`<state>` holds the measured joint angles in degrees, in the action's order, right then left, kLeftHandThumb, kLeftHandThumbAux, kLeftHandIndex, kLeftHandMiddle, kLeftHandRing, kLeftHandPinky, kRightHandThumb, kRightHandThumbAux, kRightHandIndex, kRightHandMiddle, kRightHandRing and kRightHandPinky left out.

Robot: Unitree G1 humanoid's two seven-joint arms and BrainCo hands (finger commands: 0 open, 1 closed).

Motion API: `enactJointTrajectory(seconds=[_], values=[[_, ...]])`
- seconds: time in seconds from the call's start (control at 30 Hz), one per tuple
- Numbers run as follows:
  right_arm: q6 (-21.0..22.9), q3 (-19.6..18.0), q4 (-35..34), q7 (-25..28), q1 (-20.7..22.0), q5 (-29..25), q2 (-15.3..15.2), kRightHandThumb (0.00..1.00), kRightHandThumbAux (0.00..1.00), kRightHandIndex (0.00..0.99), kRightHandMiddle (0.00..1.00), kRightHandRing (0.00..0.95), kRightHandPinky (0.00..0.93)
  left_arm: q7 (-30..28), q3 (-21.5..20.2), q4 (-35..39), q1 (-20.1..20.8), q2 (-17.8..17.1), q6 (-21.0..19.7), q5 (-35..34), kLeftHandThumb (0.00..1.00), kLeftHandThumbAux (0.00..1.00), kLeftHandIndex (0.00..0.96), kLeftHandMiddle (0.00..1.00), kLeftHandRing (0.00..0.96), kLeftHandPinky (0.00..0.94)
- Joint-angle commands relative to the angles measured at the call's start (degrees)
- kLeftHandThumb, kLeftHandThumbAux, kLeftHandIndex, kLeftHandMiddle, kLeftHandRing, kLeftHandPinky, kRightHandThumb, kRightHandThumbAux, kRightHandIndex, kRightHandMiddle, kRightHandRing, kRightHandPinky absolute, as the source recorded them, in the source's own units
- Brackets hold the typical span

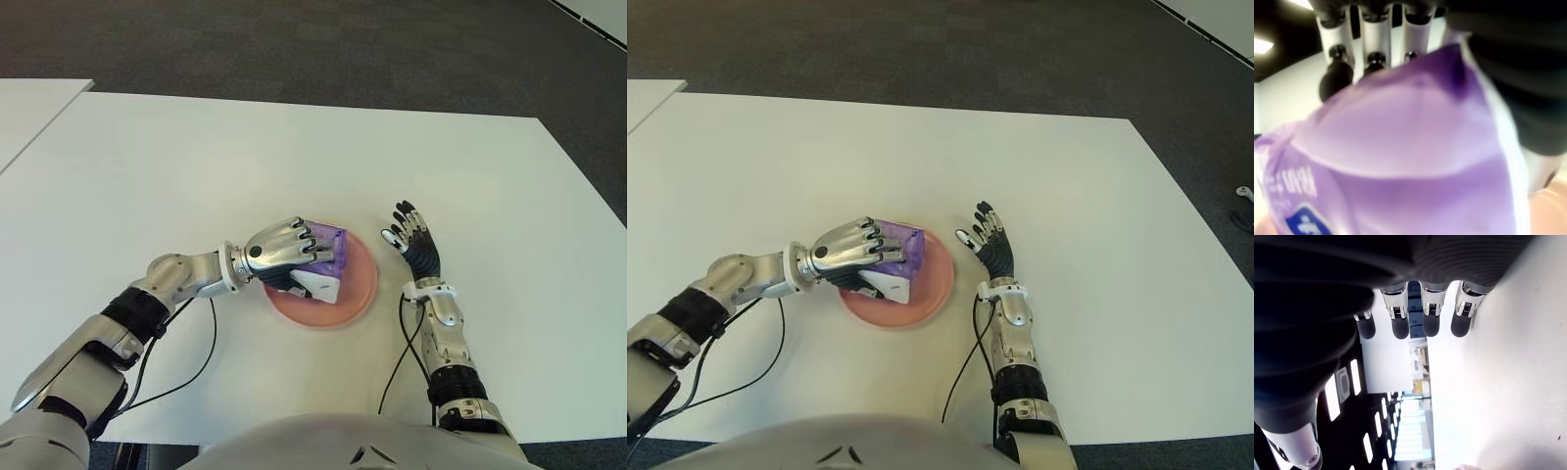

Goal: Put the tissue paper into the plate.

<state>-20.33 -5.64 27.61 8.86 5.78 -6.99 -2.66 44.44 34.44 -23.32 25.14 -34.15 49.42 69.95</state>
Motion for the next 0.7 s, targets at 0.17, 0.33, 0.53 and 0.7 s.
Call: enactJointTrajectory(seconds=[0.17,0.33,0.53,0.7], values=[[4.2,0.0,4.8,-0.2,-3.6,-0.2,1.0,0.003,0.710,0.000,0.000,0.000,0.000,10.2,5.1,-6.0,4.4,0.8,1.8,3.7,0.849,0.667,0.410,0.532,0.748,0.722],[4.2,-0.2,4.9,-0.1,-3.5,-0.5,1.2,0.009,0.709,0.000,0.000,0.000,0.000,10.6,5.3,-6.5,4.4,1.2,4.1,0.3,0.849,0.666,0.414,0.535,0.740,0.720],[4.0,-0.1,5.1,0.0,-3.5,-0.3,1.1,0.012,0.700,0.000,0.000,0.000,0.000,-8.8,4.7,-5.9,2.1,-0.4,10.8,-18.3,0.748,0.693,0.419,0.532,0.568,0.512],[4.0,0.1,4.9,0.2,-3.7,-0.1,1.0,0.003,0.694,0.000,0.000,0.000,0.000,-27.5,5.9,0.9,-0.1,-6.0,8.3,-33.6,0.264,0.590,0.178,0.228,0.187,0.140]])
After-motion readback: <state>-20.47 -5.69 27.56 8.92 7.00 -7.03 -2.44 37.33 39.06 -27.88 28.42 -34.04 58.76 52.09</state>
